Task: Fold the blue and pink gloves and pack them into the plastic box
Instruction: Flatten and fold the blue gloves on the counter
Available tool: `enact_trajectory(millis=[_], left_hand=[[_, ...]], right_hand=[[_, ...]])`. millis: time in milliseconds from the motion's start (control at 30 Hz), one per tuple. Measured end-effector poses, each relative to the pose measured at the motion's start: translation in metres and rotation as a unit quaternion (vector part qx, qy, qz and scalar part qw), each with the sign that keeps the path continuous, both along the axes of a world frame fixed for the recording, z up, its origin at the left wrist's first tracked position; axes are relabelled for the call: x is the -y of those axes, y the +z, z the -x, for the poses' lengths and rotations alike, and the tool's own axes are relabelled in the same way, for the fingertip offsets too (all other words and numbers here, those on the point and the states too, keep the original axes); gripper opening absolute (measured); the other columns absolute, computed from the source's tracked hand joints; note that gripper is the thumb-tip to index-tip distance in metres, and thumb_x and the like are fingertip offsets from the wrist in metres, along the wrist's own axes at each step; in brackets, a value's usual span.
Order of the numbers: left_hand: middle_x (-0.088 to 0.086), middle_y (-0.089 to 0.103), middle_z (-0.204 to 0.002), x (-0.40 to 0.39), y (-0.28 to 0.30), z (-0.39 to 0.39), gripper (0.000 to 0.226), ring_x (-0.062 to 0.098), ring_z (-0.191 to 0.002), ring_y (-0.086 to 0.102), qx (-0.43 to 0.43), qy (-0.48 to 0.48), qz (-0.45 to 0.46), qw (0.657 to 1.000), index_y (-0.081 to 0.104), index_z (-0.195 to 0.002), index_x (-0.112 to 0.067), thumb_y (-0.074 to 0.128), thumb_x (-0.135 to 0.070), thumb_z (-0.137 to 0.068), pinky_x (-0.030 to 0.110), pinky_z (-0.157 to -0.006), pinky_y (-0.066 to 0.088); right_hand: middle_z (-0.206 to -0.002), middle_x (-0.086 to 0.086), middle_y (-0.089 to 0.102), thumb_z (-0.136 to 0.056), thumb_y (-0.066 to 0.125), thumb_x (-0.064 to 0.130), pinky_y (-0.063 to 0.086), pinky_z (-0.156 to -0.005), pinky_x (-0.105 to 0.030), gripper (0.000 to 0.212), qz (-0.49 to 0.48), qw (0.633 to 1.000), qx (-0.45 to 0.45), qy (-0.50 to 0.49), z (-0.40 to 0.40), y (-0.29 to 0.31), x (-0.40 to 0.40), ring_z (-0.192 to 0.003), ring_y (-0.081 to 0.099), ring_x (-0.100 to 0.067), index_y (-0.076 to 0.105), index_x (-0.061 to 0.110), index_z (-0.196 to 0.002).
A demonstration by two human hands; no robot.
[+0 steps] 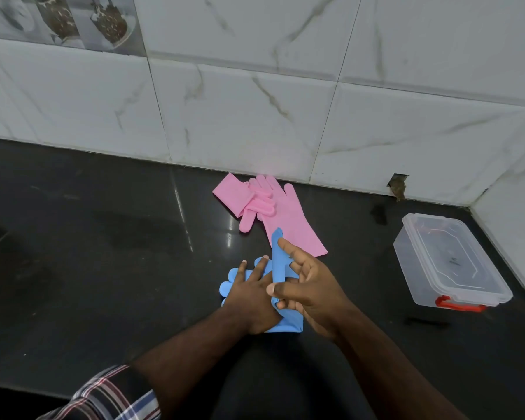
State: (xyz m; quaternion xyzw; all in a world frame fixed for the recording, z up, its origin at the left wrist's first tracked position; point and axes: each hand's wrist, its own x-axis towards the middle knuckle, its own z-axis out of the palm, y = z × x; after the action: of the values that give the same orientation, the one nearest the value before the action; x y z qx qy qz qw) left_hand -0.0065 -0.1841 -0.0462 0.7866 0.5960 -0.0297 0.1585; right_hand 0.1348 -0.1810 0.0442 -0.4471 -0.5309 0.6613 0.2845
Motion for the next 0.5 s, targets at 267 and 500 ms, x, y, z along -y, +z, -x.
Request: enact_trajectory(millis=[267, 500], left_hand=[[-0.001, 0.019, -0.166, -0.004, 0.004, -0.001, 0.056, 0.023, -0.155, -0.002, 0.007, 0.028, -0.058, 0.998, 0.034, -0.150, -0.032, 0.040, -0.053, -0.098, 0.058, -0.122, -0.003], [-0.012, 0.071, -0.085, 0.000, 0.036, 0.022, 0.018, -0.008, -0.087, 0.064, 0.380, 0.235, -0.108, 0.888, 0.073, -0.097, -0.022, 0.056, -0.018, -0.094, 0.018, -0.079, 0.049]], right_hand=[[-0.113, 0.015, 0.048, -0.079, 0.073, -0.006, 0.060, -0.078, -0.043, 0.086, -0.031, 0.998, 0.055, 0.006, 0.006, 0.000, 0.004, -0.080, 0.071, -0.026, 0.038, 0.033, -0.146], [-0.067, -0.008, 0.068, -0.080, 0.071, -0.004, 0.055, -0.065, -0.018, 0.089, -0.070, 0.993, 0.093, 0.012, 0.008, -0.001, 0.012, -0.066, 0.066, -0.019, 0.029, 0.027, -0.151]])
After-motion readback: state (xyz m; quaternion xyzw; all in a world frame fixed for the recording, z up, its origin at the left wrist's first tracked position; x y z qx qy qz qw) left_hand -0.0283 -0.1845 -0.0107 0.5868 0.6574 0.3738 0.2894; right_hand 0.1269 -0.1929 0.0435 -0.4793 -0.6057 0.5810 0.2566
